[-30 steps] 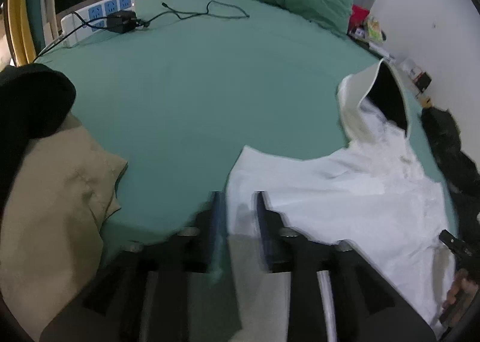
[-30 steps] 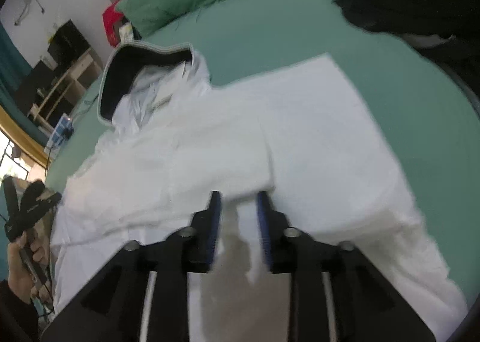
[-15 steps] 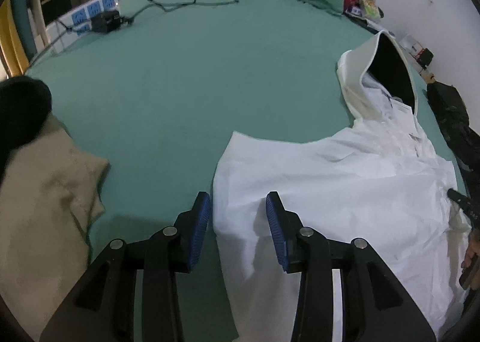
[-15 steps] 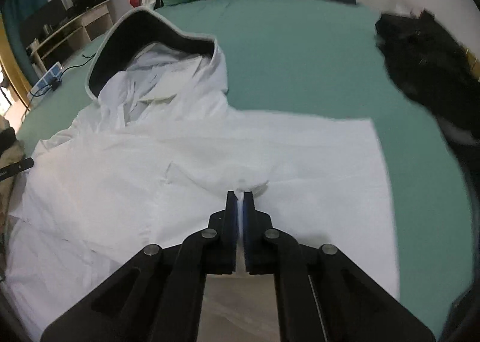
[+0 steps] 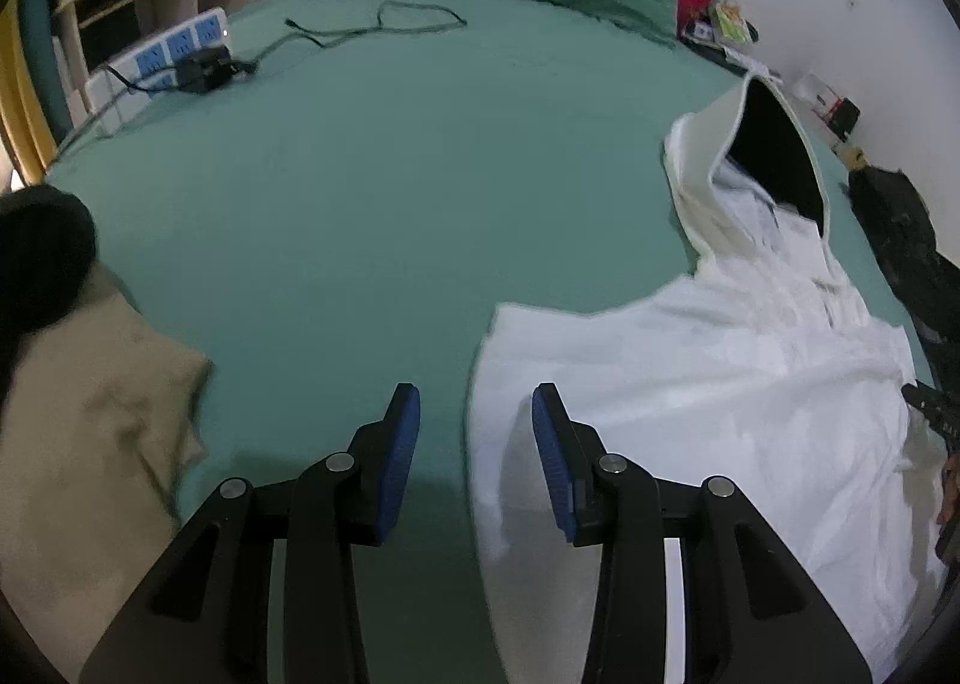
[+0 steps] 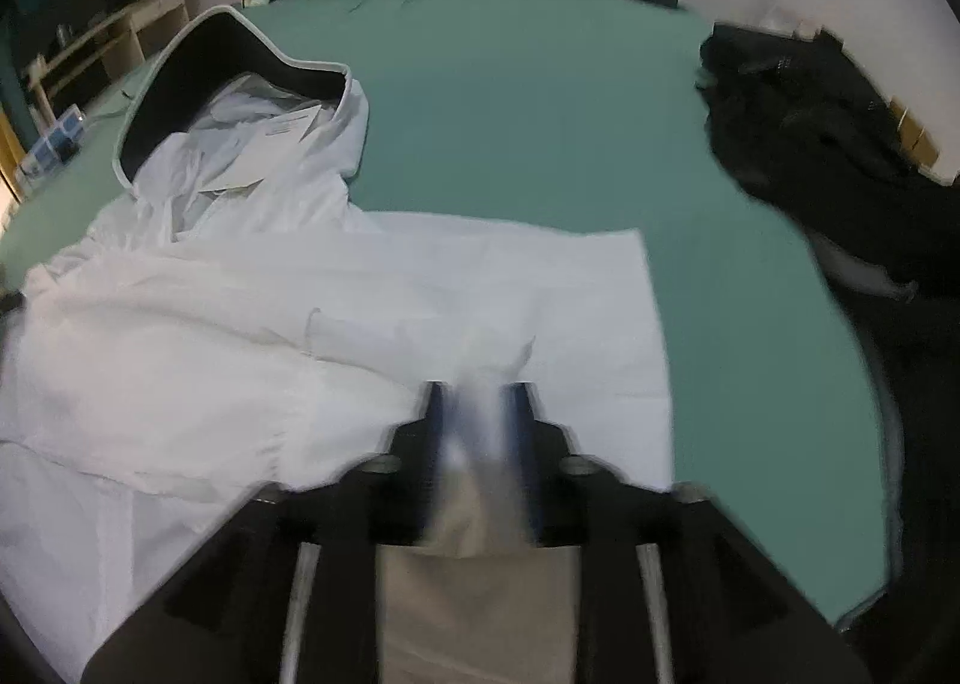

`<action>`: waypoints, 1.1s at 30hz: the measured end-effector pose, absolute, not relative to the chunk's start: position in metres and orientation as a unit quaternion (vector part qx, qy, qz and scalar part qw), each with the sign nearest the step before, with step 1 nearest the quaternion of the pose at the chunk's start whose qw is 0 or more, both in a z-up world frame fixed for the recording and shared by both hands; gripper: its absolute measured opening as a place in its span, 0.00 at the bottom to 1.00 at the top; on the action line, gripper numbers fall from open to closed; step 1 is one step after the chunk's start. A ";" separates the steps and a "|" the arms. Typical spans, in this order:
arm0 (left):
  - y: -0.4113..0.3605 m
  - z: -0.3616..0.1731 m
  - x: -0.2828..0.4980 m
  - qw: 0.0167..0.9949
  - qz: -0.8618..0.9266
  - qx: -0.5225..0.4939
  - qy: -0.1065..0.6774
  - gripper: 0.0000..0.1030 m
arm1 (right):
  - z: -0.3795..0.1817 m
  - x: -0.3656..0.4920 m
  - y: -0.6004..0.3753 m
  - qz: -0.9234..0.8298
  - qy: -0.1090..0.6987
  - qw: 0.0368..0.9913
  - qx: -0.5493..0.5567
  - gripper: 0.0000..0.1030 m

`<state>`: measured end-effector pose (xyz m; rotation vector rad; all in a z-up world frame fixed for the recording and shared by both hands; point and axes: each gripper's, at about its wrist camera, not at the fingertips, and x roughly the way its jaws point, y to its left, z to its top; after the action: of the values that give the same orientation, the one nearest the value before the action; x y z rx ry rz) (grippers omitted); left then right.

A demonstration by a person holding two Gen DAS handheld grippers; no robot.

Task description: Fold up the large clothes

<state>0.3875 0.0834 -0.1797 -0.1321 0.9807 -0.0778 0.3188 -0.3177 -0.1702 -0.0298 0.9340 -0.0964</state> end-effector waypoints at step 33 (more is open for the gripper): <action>0.122 -0.156 0.407 0.885 -0.024 -0.092 0.457 0.40 | -0.139 0.475 -0.152 0.101 0.380 0.856 -0.335 0.03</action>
<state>0.4069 0.1218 -0.1562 -0.1918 0.9502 -0.0493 0.4753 -0.1523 -0.1385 -0.7045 0.7982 0.2113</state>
